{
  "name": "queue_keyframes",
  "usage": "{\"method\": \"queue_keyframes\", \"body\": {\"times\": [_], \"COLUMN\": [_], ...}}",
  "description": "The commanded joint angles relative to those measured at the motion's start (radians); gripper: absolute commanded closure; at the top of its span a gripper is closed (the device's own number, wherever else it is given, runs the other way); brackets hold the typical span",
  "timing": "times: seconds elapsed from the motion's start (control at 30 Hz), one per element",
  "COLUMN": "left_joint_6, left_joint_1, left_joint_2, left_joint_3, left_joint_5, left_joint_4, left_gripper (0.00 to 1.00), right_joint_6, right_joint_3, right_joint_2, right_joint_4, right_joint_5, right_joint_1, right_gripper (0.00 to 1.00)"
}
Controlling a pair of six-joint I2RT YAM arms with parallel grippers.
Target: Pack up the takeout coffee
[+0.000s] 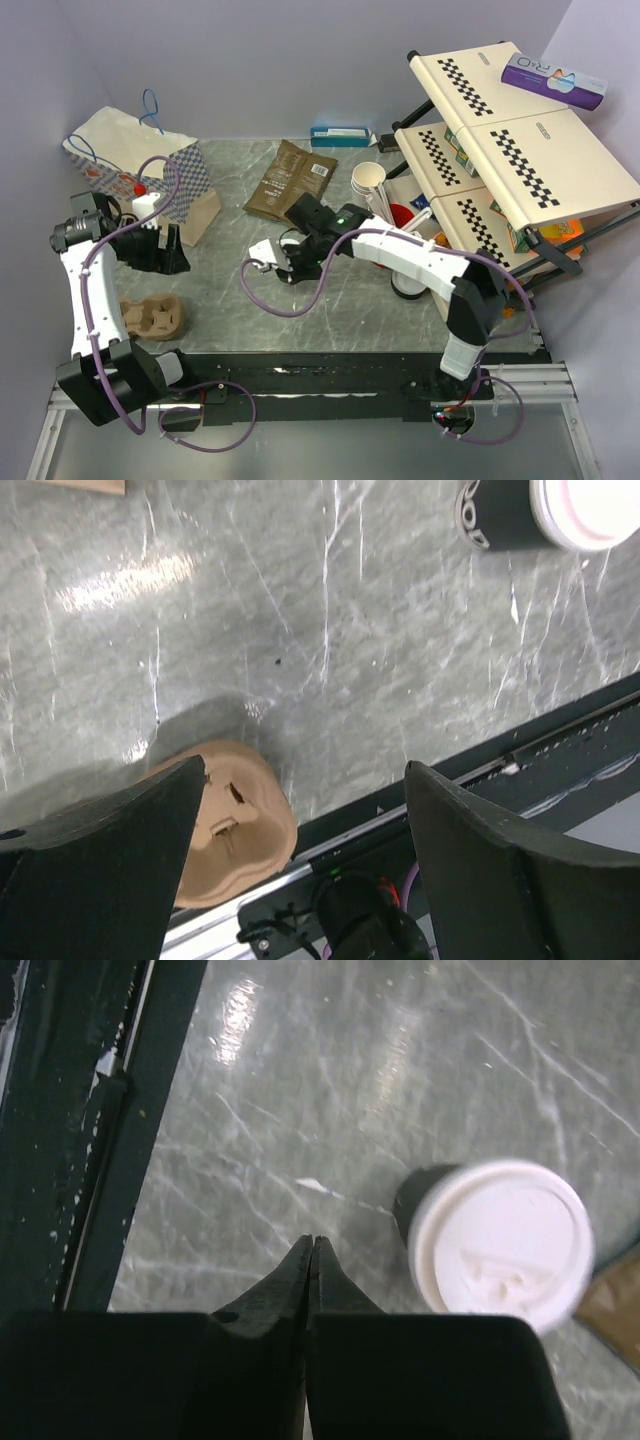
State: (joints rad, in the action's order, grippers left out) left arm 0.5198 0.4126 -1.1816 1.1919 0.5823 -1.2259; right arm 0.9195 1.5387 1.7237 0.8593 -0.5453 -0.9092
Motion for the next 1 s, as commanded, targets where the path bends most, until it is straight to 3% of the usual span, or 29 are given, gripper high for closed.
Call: {"method": "queue_keyframes", "body": {"times": [0.0, 0.07, 0.17, 0.47, 0.97], "left_joint_6": [-0.027, -0.038, -0.044, -0.037, -0.058], "left_joint_1": [-0.003, -0.001, 0.0, 0.0, 0.0], "left_joint_2": [0.013, 0.011, 0.011, 0.023, 0.016], "left_joint_3": [0.055, 0.07, 0.089, 0.098, 0.098], "left_joint_5": [0.068, 0.062, 0.051, 0.034, 0.073], "left_joint_4": [0.052, 0.049, 0.034, -0.003, 0.003], "left_gripper": [0.12, 0.12, 0.12, 0.11, 0.11], "right_joint_6": [-0.01, -0.076, -0.11, -0.073, -0.039], "right_joint_3": [-0.084, -0.161, -0.187, -0.069, -0.097], "right_joint_2": [0.03, 0.011, 0.063, 0.273, 0.3], "right_joint_4": [-0.138, -0.329, -0.419, -0.47, -0.493], "right_joint_5": [-0.048, 0.003, 0.121, 0.294, 0.456], "right_joint_1": [-0.045, -0.092, -0.143, -0.154, -0.102], "right_gripper": [1.0, 1.0, 1.0, 1.0, 1.0]}}
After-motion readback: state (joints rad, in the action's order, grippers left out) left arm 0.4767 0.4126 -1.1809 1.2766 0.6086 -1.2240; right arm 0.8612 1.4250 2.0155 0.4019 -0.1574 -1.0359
